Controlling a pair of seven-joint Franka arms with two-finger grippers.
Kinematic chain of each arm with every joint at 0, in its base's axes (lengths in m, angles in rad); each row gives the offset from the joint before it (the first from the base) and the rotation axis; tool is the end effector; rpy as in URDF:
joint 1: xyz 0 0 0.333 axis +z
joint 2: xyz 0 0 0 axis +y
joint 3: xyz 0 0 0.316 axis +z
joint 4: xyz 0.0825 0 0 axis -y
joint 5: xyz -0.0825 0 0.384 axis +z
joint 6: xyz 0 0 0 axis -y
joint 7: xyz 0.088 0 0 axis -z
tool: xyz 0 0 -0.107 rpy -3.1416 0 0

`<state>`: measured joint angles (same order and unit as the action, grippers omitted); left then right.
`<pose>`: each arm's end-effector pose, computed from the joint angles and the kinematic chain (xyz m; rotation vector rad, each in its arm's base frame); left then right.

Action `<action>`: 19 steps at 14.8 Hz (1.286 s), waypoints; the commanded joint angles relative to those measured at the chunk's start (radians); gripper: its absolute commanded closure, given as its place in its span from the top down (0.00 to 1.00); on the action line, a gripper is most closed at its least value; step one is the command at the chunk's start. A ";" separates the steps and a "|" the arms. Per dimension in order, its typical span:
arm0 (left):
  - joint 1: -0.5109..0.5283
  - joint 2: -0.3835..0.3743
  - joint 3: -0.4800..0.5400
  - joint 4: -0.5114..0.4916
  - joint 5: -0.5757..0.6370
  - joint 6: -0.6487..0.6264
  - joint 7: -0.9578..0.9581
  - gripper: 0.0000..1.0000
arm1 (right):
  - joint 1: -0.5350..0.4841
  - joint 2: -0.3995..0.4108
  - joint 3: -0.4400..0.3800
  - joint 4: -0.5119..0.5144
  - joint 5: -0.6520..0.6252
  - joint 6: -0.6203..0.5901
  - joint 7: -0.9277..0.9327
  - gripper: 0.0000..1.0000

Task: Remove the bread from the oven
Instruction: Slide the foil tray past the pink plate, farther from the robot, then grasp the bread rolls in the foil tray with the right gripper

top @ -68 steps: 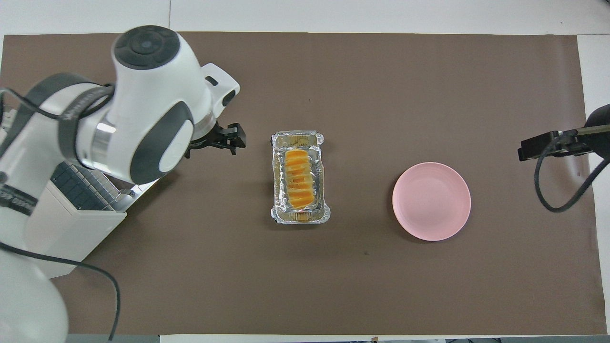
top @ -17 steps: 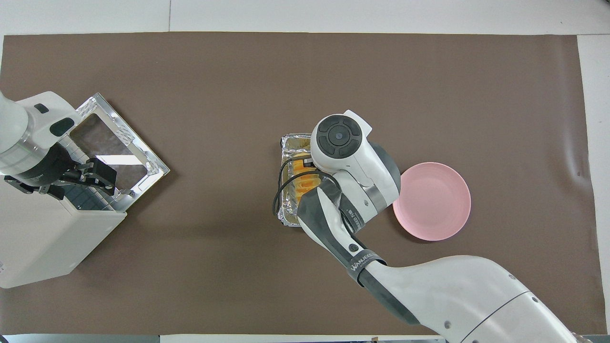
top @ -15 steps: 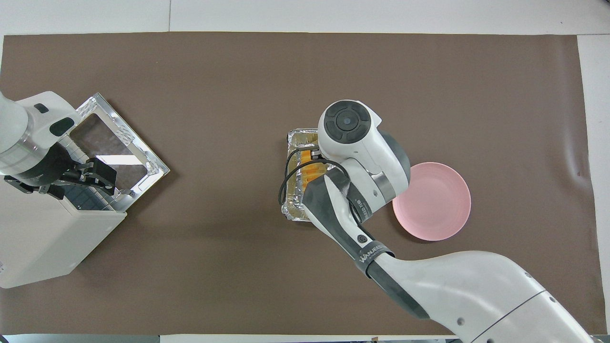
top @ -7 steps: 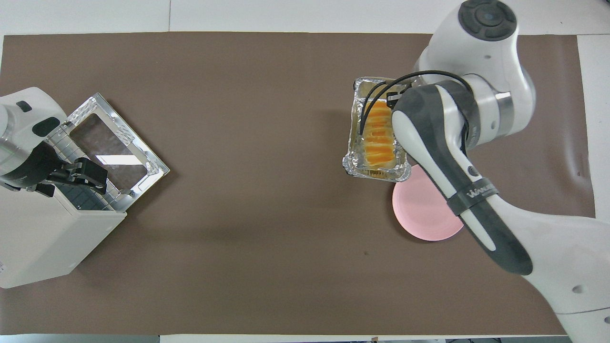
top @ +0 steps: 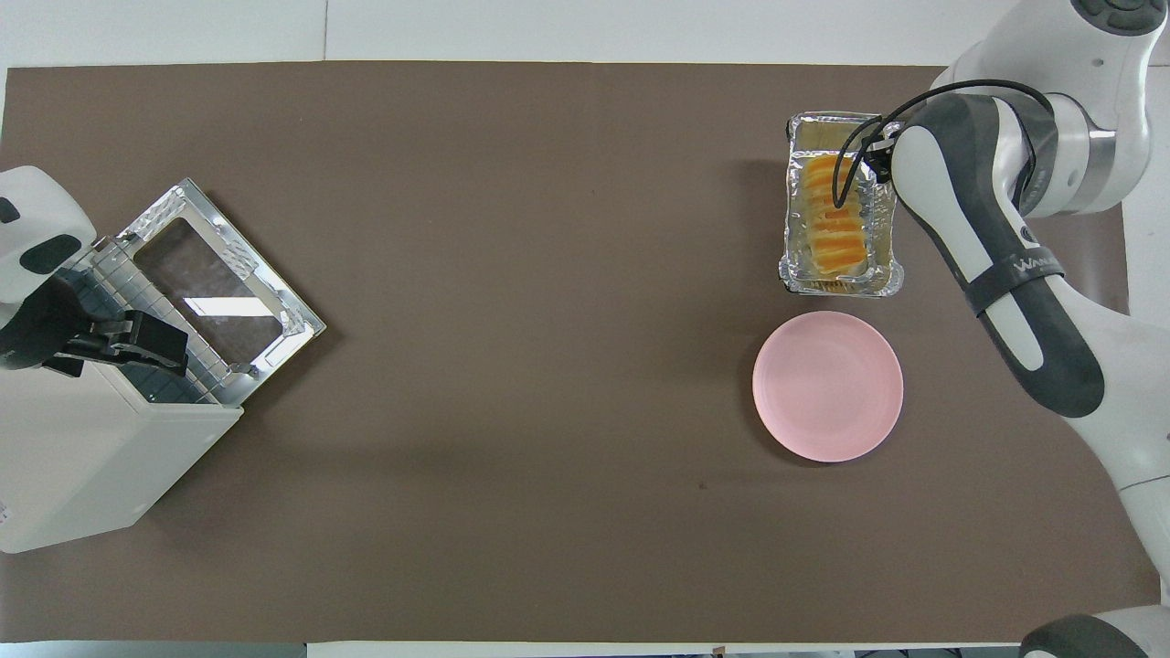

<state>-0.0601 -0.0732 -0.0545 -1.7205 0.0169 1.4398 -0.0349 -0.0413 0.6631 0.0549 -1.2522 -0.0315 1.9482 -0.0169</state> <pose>0.5092 -0.0575 0.5842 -3.0866 0.1215 0.3185 0.7403 -0.0021 0.3756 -3.1368 -0.0462 -0.0531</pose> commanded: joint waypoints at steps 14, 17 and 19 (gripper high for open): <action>0.011 0.001 0.004 0.012 0.009 0.163 0.009 1.00 | -0.054 -0.032 0.007 -0.056 -0.016 0.060 -0.095 1.00; 0.016 0.001 0.004 0.012 0.009 0.163 0.009 1.00 | -0.037 -0.039 0.007 -0.056 -0.022 0.057 -0.084 1.00; 0.016 0.001 0.004 0.012 0.009 0.163 0.009 1.00 | -0.017 -0.037 0.007 -0.065 -0.033 0.081 -0.054 1.00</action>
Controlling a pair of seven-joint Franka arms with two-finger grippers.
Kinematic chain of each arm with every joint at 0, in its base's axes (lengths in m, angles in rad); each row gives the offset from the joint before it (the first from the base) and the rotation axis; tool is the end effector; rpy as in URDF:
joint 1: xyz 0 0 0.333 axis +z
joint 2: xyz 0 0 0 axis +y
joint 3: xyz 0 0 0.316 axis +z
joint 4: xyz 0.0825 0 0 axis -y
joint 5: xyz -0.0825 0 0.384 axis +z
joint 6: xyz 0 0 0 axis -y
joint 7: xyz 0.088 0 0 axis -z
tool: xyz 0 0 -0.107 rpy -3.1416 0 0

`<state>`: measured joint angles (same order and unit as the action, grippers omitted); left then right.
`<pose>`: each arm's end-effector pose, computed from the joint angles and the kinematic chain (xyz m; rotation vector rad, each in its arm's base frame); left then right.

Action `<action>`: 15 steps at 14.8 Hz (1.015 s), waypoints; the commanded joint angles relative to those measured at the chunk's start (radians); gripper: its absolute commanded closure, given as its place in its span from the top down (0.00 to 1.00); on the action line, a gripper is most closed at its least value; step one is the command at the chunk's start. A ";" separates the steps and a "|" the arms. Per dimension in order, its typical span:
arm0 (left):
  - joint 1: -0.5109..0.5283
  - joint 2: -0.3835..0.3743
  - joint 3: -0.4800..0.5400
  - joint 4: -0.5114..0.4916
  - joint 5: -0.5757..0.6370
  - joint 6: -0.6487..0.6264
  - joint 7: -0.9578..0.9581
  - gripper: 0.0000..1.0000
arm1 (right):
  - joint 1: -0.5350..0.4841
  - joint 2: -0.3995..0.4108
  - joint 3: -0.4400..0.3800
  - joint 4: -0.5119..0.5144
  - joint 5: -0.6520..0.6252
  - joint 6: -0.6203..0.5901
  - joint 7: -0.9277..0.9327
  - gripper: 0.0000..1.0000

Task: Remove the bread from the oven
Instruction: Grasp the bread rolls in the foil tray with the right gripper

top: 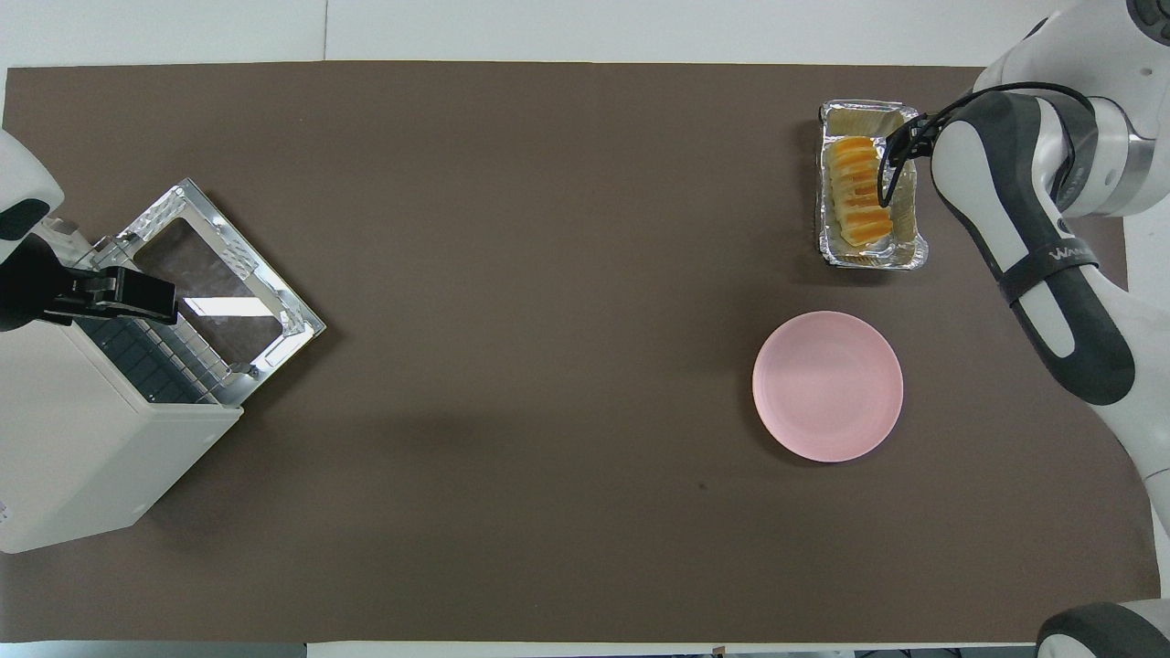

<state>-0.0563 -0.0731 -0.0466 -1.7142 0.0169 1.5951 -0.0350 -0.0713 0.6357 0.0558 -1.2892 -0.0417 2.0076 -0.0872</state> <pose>0.5283 -0.0536 0.5985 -3.1156 0.1067 0.0695 0.7389 -0.0237 0.3836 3.1265 0.1181 0.1303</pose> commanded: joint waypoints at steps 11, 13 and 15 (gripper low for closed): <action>0.012 0.001 -0.004 0.005 0.009 0.008 0.009 1.00 | 0.067 -0.005 0.002 -0.165 -0.087 0.212 0.086 0.95; 0.012 0.001 -0.004 0.005 0.009 0.008 0.007 1.00 | 0.067 -0.004 0.004 -0.176 -0.090 0.229 0.086 0.92; 0.012 0.001 -0.004 0.005 0.009 0.008 0.009 1.00 | 0.065 -0.002 0.004 -0.193 -0.089 0.264 0.086 0.88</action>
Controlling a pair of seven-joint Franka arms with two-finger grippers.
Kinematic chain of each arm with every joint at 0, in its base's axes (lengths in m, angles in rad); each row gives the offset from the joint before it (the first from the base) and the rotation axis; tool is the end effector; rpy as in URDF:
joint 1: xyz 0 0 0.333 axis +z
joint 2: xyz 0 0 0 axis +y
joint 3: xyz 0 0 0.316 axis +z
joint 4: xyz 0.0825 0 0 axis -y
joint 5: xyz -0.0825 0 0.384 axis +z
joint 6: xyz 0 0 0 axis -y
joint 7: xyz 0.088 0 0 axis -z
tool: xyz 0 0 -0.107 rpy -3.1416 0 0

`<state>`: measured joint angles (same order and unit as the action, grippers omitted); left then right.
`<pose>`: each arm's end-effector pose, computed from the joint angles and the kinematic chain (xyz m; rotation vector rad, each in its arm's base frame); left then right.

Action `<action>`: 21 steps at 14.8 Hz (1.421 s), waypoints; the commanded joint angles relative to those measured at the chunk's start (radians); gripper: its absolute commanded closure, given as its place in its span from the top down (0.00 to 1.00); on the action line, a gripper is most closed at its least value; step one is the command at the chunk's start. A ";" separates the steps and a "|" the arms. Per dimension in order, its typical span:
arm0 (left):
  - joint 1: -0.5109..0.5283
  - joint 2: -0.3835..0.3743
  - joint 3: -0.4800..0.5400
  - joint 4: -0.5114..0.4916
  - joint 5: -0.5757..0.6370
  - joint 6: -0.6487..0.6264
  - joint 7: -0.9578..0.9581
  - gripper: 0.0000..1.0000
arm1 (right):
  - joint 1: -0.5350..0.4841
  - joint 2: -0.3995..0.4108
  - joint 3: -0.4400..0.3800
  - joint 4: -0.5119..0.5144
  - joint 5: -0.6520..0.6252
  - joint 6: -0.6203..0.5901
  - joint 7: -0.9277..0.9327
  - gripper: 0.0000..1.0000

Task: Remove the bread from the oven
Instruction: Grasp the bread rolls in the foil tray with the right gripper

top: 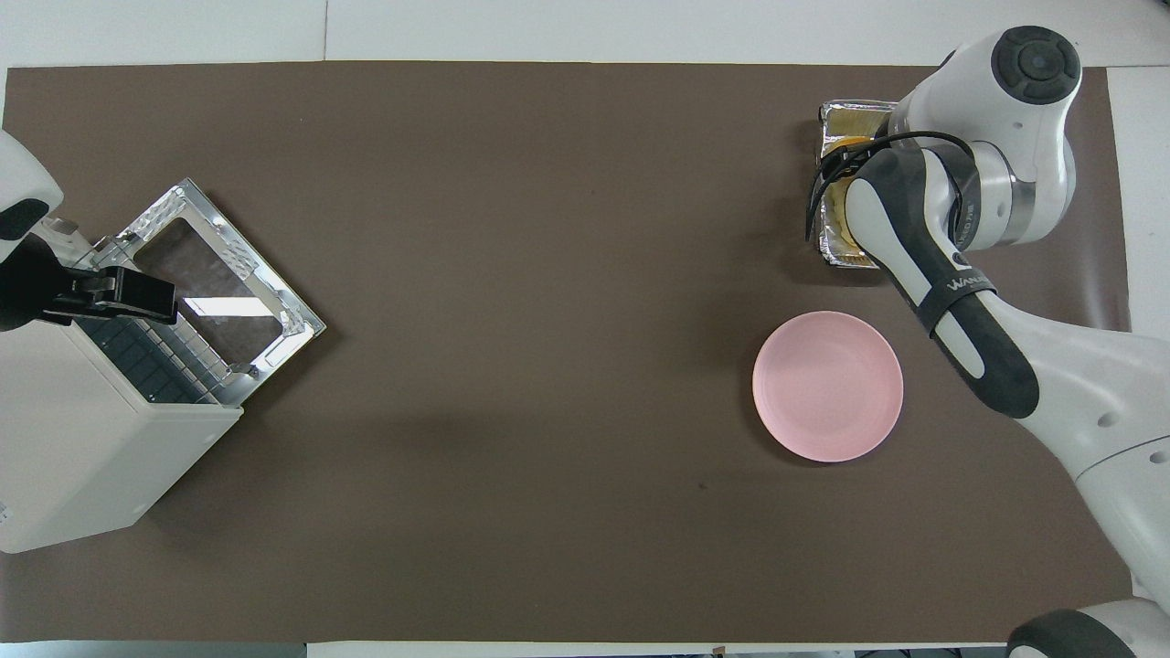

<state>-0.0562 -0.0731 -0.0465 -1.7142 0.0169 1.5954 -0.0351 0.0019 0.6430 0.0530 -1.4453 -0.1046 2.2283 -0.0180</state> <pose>0.5284 -0.0535 0.5986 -3.1156 0.1063 0.0690 0.7316 0.0295 0.3250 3.0749 0.1819 0.2193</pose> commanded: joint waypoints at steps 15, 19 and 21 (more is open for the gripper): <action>0.012 0.001 -0.004 0.005 0.009 0.008 0.007 1.00 | -0.014 -0.034 0.010 -0.005 -0.024 -0.062 0.009 0.00; 0.012 0.001 -0.004 0.005 0.009 0.008 0.009 1.00 | -0.006 -0.133 0.015 0.006 -0.014 -0.240 0.007 0.00; 0.012 0.001 -0.004 0.005 0.009 0.008 0.009 1.00 | -0.003 -0.211 0.019 -0.038 -0.003 -0.307 0.019 0.00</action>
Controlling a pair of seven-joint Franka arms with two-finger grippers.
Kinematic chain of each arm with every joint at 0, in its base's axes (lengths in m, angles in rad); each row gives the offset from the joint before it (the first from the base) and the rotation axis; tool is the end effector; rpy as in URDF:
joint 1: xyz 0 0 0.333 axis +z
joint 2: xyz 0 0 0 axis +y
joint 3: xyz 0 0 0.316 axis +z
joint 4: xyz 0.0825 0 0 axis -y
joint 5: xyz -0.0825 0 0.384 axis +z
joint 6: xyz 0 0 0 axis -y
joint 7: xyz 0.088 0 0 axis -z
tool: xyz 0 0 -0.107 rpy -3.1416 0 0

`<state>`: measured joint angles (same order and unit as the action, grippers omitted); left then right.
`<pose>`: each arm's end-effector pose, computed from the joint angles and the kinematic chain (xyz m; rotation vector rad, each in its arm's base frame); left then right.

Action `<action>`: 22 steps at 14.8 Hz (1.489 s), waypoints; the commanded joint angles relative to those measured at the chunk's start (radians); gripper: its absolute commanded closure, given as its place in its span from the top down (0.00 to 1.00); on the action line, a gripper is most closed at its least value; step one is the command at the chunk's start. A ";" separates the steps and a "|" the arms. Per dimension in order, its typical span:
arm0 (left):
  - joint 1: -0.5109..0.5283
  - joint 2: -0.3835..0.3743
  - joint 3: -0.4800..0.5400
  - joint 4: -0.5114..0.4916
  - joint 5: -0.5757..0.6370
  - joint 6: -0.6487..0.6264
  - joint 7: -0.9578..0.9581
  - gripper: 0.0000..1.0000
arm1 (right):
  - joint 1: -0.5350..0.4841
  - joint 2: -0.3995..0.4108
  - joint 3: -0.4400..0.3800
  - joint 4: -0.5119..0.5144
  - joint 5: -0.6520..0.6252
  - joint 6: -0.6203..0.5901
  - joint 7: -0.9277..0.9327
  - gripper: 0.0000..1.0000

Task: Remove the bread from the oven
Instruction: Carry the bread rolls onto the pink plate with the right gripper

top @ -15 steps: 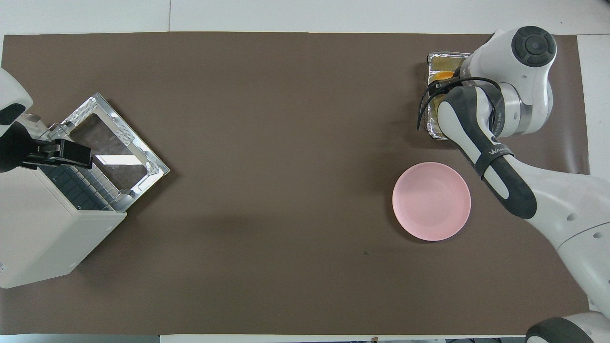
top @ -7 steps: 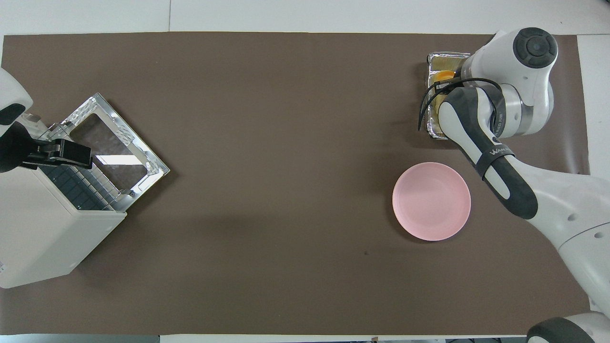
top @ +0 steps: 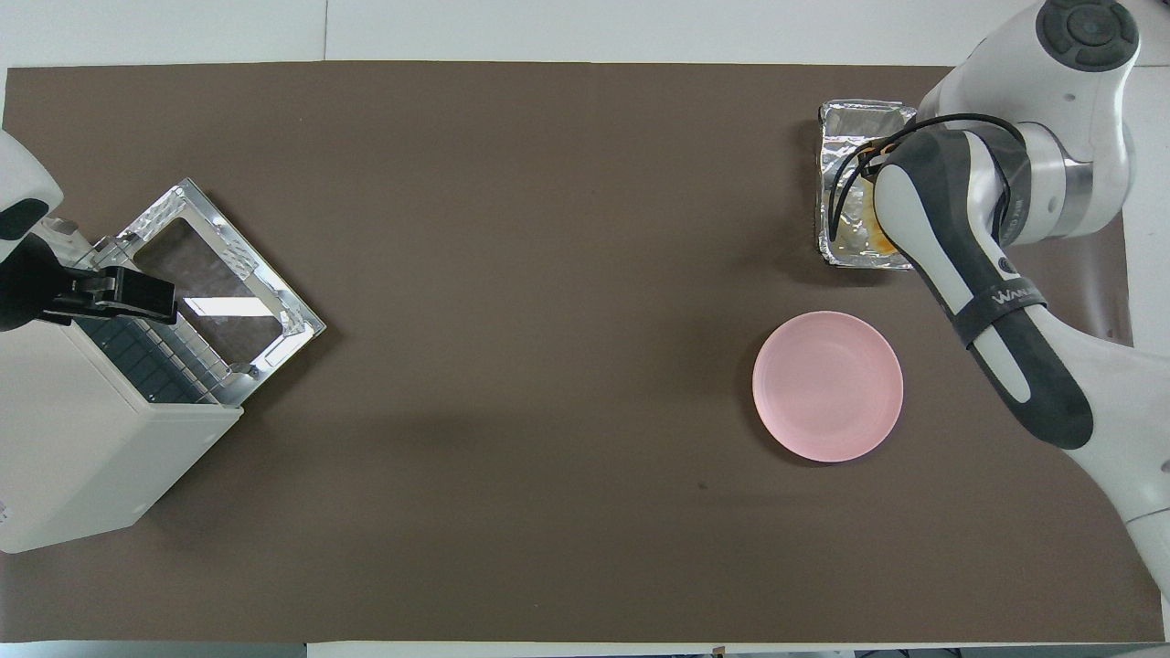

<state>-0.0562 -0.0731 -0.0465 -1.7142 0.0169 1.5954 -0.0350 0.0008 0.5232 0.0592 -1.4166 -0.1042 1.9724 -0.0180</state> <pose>0.5284 -0.0535 0.5986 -3.1156 0.1064 0.0690 0.7083 0.0283 0.4005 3.0701 0.1671 0.0539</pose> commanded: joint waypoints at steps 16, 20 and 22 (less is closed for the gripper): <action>0.012 0.001 -0.004 0.005 0.009 0.008 0.009 1.00 | 0.111 -0.643 0.011 -1.102 0.086 0.592 0.178 0.00; 0.012 0.001 -0.004 0.005 0.008 0.008 0.009 1.00 | 0.110 -0.638 0.011 -1.105 0.086 0.600 0.181 0.00; 0.010 0.001 -0.004 0.005 0.009 0.008 0.009 1.00 | 0.108 -0.638 0.011 -1.102 0.086 0.594 0.187 0.99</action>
<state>-0.0562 -0.0731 -0.0464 -1.7142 0.0169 1.5954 -0.0350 0.1234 -0.0867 0.0659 -2.4970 -0.0264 2.5579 0.1715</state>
